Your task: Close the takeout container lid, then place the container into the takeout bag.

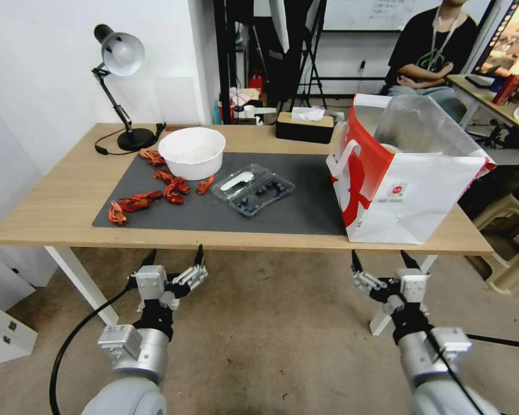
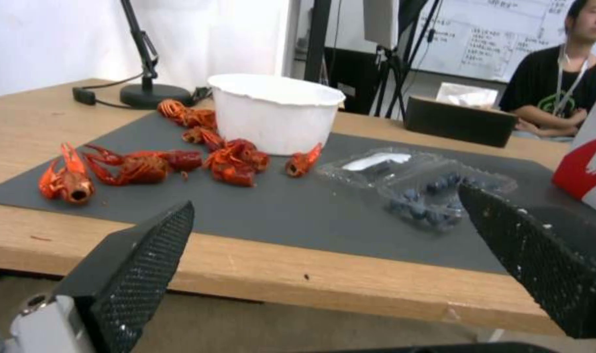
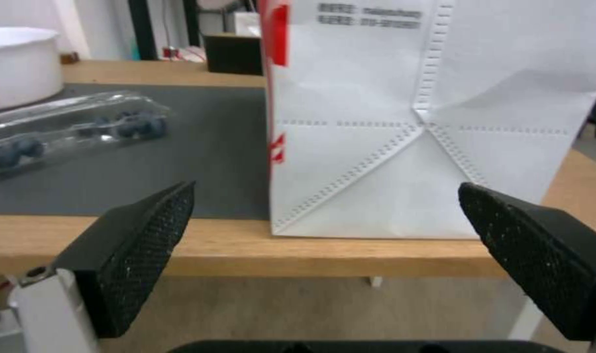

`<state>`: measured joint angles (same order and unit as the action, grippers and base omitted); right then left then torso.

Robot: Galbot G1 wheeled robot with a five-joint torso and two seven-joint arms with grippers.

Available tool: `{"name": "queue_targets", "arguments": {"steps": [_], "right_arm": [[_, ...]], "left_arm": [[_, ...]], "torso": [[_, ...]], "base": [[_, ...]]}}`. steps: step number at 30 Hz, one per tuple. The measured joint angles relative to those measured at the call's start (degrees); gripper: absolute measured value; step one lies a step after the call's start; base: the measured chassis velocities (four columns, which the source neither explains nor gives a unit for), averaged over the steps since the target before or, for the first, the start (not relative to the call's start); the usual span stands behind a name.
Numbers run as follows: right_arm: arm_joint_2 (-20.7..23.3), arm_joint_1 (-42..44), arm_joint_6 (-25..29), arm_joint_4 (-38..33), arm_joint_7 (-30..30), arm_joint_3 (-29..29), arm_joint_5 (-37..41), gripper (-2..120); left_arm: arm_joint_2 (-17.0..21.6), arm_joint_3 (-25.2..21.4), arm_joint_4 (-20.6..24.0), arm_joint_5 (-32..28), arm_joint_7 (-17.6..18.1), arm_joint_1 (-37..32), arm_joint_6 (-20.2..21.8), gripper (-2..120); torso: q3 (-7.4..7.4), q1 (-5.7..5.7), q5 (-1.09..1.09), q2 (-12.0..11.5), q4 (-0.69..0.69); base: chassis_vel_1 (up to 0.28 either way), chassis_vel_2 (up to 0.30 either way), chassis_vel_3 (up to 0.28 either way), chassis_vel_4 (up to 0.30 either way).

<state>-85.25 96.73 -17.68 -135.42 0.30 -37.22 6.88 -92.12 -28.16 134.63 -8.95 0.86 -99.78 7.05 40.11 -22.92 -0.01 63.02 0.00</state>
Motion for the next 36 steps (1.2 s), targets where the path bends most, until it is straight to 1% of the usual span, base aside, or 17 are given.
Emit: {"name": "queue_targets", "arguments": {"steps": [1, 3, 7, 12, 13, 15, 16, 19, 21, 23, 24, 26, 28, 31, 32, 34, 36], "right_arm": [[0.1, -0.9, -2.4, -0.5, 0.0, -0.8, 1.0, 100], [0.8, -1.5, -3.0, -0.7, 0.2, -0.9, 3.0, 100], [2.7, -2.0, -1.2, -0.5, 1.0, 1.1, 6.2, 100], [4.0, -2.1, 0.0, -0.5, 1.6, 2.8, 7.7, 100], [4.6, -2.8, 0.4, -0.5, 2.0, 4.0, 8.6, 100], [6.0, -4.7, 0.5, -0.1, 2.9, 6.1, 10.1, 100], [6.0, -4.7, 0.5, -0.1, 2.9, 6.1, 10.1, 100], [8.6, -8.4, 0.1, 1.3, 4.9, 10.0, 12.9, 100], [9.2, -9.3, -0.1, 1.7, 5.5, 11.0, 13.7, 100], [11.2, -12.3, -1.0, 3.3, 8.1, 14.6, 16.4, 100], [11.2, -12.3, -1.0, 3.3, 8.1, 14.6, 16.4, 100], [12.5, -15.9, -2.2, 5.5, 10.7, 18.5, 18.6, 100], [12.8, -17.5, -2.8, 6.5, 11.7, 19.8, 19.4, 100], [13.0, -24.0, -5.3, 9.9, 16.2, 24.5, 22.7, 100], [13.0, -24.0, -5.3, 9.9, 16.2, 24.5, 22.7, 100], [12.7, -28.8, -6.4, 12.5, 19.4, 27.5, 24.2, 100], [12.5, -30.3, -6.7, 13.4, 20.5, 28.5, 24.5, 100]], "left_arm": [[0.0, -0.1, -0.1, 0.0, 0.0, 0.0, -0.6, 100], [0.0, -0.2, -0.3, 0.0, 0.0, -0.1, -1.2, 100], [0.2, -0.8, -1.1, 0.0, -0.3, -0.1, -2.8, 100], [0.9, -1.0, -1.8, 0.0, -0.6, 0.3, -3.3, 100], [1.0, -1.1, -2.2, 0.0, -0.8, 0.6, -3.4, 100], [1.1, -1.2, -2.7, 0.0, -1.0, 0.7, -3.7, 100], [1.1, -1.2, -2.7, 0.0, -1.0, 0.7, -3.7, 100], [1.0, -1.4, -3.2, 0.0, -1.2, 0.9, -4.2, 100], [1.0, -1.5, -3.2, 0.0, -1.2, 0.9, -4.2, 100], [0.8, -1.9, -3.4, 0.0, -1.3, 1.1, -4.3, 100], [0.8, -1.9, -3.4, 0.0, -1.3, 1.1, -4.3, 100], [0.8, -2.3, -3.5, 0.0, -1.3, 1.1, -4.3, 100], [0.7, -2.4, -3.6, 0.0, -1.3, 1.1, -4.3, 100], [0.4, -3.0, -3.7, 0.0, -1.3, 1.1, -4.5, 100], [0.4, -3.0, -3.7, 0.0, -1.3, 1.1, -4.5, 100], [0.2, -3.2, -3.7, 0.0, -1.3, 1.1, -4.5, 100], [0.2, -3.3, -3.8, 0.0, -1.3, 1.1, -4.6, 100]], "torso": [[0.0, 0.0, 0.0, 0.0, 0.0], [0.0, 0.0, 0.0, 0.0, -0.02], [0.0, 0.0, 0.01, 0.0, 0.0], [0.0, 0.0, 0.0, 0.0, 0.0], [0.0, 0.0, 0.0, 0.0, -0.03], [0.0, 0.0, 0.01, 0.0, 0.0], [0.0, 0.0, 0.01, 0.0, 0.0], [-0.01, 0.0, 0.0, 0.0, 0.0], [-0.01, 0.0, 0.0, 0.0, 0.0], [-0.01, 0.0, 0.0, 0.0, 0.0], [-0.01, 0.0, 0.0, 0.0, 0.0], [-0.01, 0.0, 0.01, 0.0, 0.0], [-0.01, 0.0, 0.01, 0.0, -0.01], [0.0, 0.0, -0.01, 0.0, -0.01], [0.0, 0.0, -0.01, 0.0, -0.01], [0.0, 0.0, 0.0, 0.0, 0.01], [0.0, 0.0, 0.01, 0.0, 0.01]], "base": [[0.0, 0.0, 0.0, 0.0], [0.0, 0.0, 0.0, 0.0], [0.0, 0.0, 0.0, 0.0], [0.0, 0.0, 0.0, 0.0], [0.0, 0.0, 0.0, 0.0], [0.0, 0.0, 0.0, 0.0], [0.0, 0.0, 0.0, 0.0], [0.0, 0.0, 0.0, 0.0], [0.0, 0.0, 0.0, 0.0], [0.0, 0.0, 0.0, 0.0], [0.0, 0.0, 0.0, 0.0], [0.0, 0.0, 0.0, 0.0], [0.0, 0.0, 0.0, 0.0], [0.0, 0.0, 0.0, 0.0], [0.0, 0.0, 0.0, 0.0], [0.0, 0.0, 0.0, 0.0], [0.0, 0.0, 0.0, 0.0]]}}
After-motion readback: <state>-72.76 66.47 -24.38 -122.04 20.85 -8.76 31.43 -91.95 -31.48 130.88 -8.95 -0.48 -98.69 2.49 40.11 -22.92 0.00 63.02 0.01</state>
